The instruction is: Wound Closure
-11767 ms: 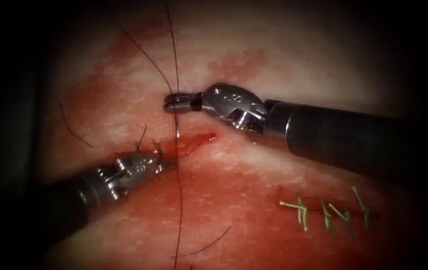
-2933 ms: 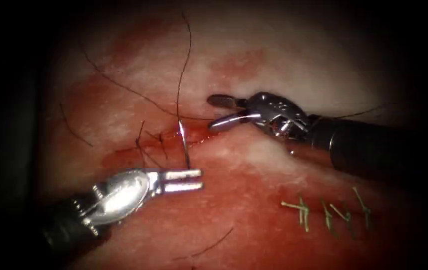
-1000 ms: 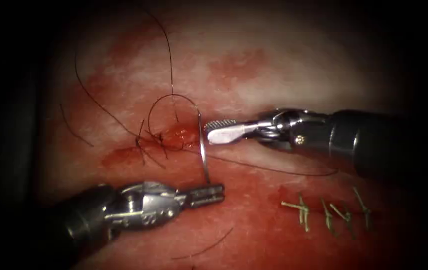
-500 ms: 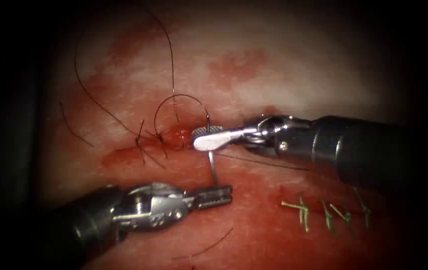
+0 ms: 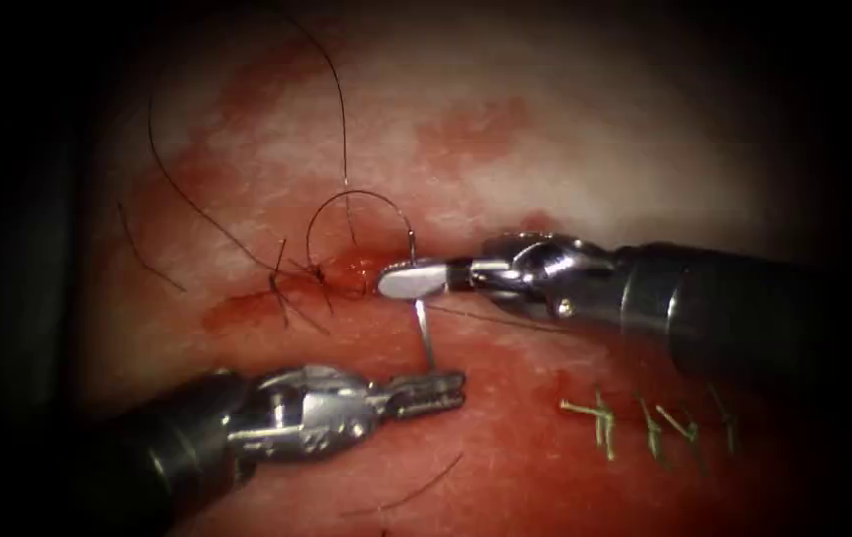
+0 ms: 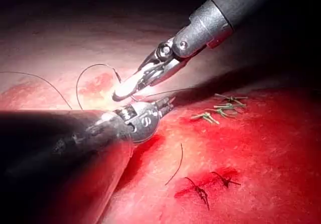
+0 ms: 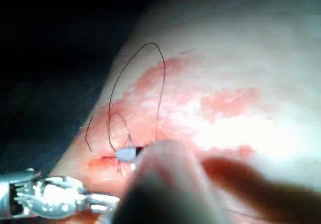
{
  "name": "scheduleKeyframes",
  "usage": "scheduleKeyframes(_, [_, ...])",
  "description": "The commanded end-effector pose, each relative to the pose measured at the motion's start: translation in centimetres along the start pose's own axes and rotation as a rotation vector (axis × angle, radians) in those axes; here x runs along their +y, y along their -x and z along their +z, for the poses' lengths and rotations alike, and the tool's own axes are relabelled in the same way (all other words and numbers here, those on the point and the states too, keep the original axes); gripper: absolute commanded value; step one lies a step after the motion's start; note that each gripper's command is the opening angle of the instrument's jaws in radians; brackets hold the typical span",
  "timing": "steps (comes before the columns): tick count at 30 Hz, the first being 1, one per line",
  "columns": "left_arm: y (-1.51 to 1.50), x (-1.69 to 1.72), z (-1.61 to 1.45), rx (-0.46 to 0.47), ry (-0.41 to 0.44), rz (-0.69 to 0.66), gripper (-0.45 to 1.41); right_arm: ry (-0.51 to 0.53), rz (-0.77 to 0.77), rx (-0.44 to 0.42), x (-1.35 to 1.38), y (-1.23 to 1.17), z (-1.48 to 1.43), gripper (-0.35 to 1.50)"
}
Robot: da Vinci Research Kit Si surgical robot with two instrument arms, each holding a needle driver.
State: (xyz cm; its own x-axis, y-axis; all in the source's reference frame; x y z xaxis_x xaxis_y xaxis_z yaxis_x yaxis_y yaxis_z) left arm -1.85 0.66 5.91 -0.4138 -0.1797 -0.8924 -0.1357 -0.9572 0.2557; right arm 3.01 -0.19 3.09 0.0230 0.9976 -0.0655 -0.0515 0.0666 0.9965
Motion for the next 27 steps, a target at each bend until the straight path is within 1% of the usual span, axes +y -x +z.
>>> scheduleKeyframes(1, [0.01, -0.03, 0.04, 0.004, -0.002, -0.048, 0.31, -0.007, -0.032, 0.004, 0.06, -0.01, 0.07, -0.35])
scheduleKeyframes(2, [0.00, -0.03, 0.03, 0.006, 0.001, -0.084, 0.49, -0.013, -0.063, 0.011, 0.07, -0.02, 0.06, -0.35])
scheduleKeyframes(3, [-0.01, -0.04, 0.01, 0.011, -0.004, -0.121, 0.61, -0.022, -0.087, 0.018, 0.08, -0.03, 0.06, -0.35])
scheduleKeyframes(4, [-0.03, -0.04, -0.02, 0.016, -0.007, -0.151, 0.68, -0.025, -0.110, 0.030, 0.08, -0.05, 0.05, -0.35])
scheduleKeyframes(7, [-0.09, -0.03, -0.12, 0.026, -0.009, -0.209, 0.78, -0.015, -0.173, 0.068, 0.12, -0.12, 0.02, -0.35])
scheduleKeyframes(11, [-0.10, -0.01, -0.28, 0.035, 0.000, -0.254, 0.78, -0.019, -0.209, 0.117, 0.15, -0.23, -0.01, -0.35])
scheduleKeyframes(15, [-0.04, -0.03, -0.45, 0.032, 0.003, -0.276, 0.76, -0.032, -0.235, 0.149, 0.15, -0.29, -0.03, -0.35])
scheduleKeyframes(16, [-0.02, -0.04, -0.48, 0.030, 0.003, -0.288, 0.71, -0.033, -0.246, 0.152, 0.14, -0.29, -0.03, -0.35])
scheduleKeyframes(17, [0.02, -0.07, -0.52, 0.026, 0.006, -0.313, 0.57, -0.032, -0.258, 0.151, 0.13, -0.29, -0.04, -0.35])
scheduleKeyframes(19, [0.09, -0.13, -0.55, 0.010, 0.021, -0.381, 0.15, -0.035, -0.281, 0.155, 0.10, -0.28, -0.04, -0.35])
scheduleKeyframes(20, [0.13, -0.16, -0.57, -0.014, 0.024, -0.412, 0.02, -0.036, -0.293, 0.158, 0.09, -0.27, -0.04, -0.35])
scheduleKeyframes(21, [0.16, -0.19, -0.58, -0.040, 0.020, -0.437, -0.16, -0.040, -0.305, 0.162, 0.08, -0.26, -0.04, -0.35])
scheduleKeyframes(22, [0.19, -0.23, -0.58, -0.064, 0.014, -0.456, -0.25, -0.041, -0.317, 0.164, 0.07, -0.25, -0.04, -0.35])
scheduleKeyframes(24, [0.23, -0.31, -0.55, -0.095, 0.003, -0.492, -0.35, -0.044, -0.335, 0.169, 0.05, -0.24, -0.04, -0.35])
scheduleKeyframes(26, [0.24, -0.42, -0.49, -0.116, 0.002, -0.526, -0.42, -0.046, -0.364, 0.173, 0.04, -0.23, -0.05, -0.35])
scheduleKeyframes(27, [0.24, -0.45, -0.46, -0.125, 0.006, -0.528, -0.42, -0.045, -0.377, 0.172, 0.04, -0.22, -0.06, -0.35])
